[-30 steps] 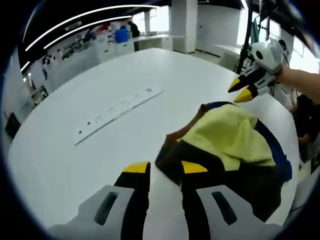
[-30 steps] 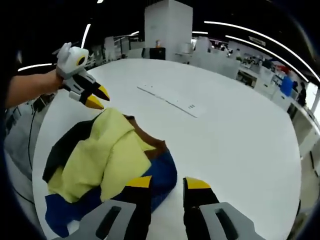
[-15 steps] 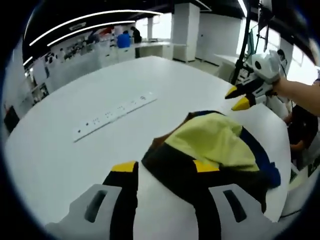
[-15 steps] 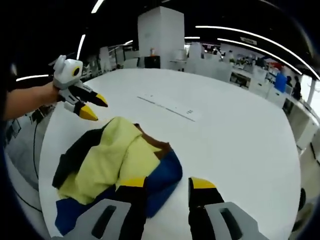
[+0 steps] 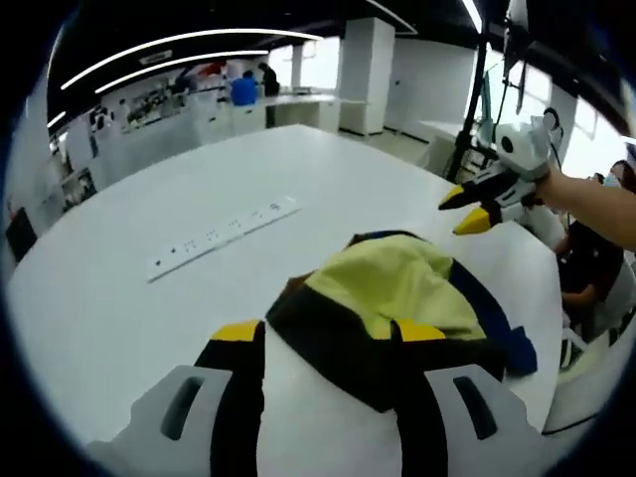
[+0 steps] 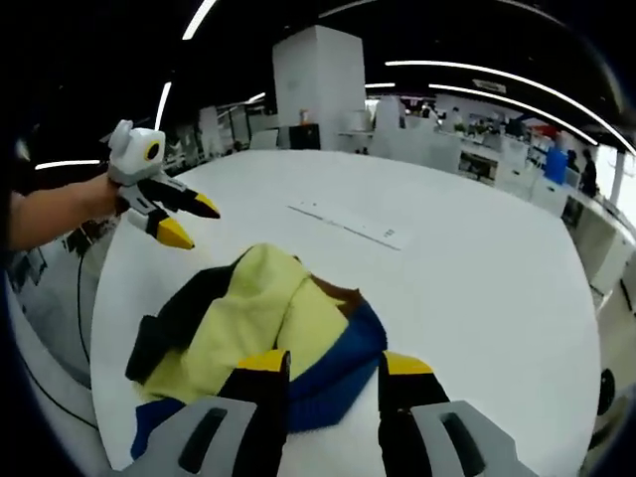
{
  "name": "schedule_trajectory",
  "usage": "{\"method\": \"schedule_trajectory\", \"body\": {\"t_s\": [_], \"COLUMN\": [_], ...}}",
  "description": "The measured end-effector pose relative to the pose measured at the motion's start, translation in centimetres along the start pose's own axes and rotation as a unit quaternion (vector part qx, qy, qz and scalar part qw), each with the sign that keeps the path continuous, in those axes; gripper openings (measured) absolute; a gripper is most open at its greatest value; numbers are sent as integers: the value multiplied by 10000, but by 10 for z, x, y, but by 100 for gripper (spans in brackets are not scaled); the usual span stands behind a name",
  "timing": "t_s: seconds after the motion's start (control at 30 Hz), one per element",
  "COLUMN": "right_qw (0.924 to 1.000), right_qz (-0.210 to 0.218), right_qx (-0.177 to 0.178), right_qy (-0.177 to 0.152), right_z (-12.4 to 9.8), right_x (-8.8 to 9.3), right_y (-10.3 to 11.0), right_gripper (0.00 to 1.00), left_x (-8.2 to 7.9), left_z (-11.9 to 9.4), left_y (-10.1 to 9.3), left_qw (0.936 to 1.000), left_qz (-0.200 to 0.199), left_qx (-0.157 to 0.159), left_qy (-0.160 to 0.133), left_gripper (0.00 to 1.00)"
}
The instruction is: Fold the garment on the visible template until the final outline fits inside the template.
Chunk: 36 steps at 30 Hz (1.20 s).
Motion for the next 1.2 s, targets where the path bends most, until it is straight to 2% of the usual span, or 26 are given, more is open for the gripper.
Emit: {"method": "schedule_trajectory", "body": {"t_s": [0.3,0.5,0.77,1.2], "right_qw": [9998,9996,9992,9979], "right_qz": [71,135,167,279], "right_qx": [-137,-227,-333,-565], "right_qy": [-101,-117,-108,-166], "right_z": [-12,-19,-23,-27], "right_x": [1,6,15,25], "right_y": [17,27,39,60], "right_gripper": [35,38,40,39], "left_x": [10,18,25,38], "left_z": [-11,-18,-25,-31], "left_y": [-11,-19,-34,-43], "left_qw": [9998,9998,9994,9991], "left_qz": [-119,-54,14,24], "left_qx": [125,181,320,411], "left_qy": [-75,-38,-90,-109], "left_gripper": [51,53,53,51]}}
Point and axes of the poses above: the point that each gripper's makers call its tool centre point, and the gripper's own axes: z roughly forward along the fingers, y roughly to its left, x roughly out of its underside, the point moved 2 cm from there along -z, roughly backward along the fingers, and after that the axes turned 15 degrees about y, right-handed, at the moved point
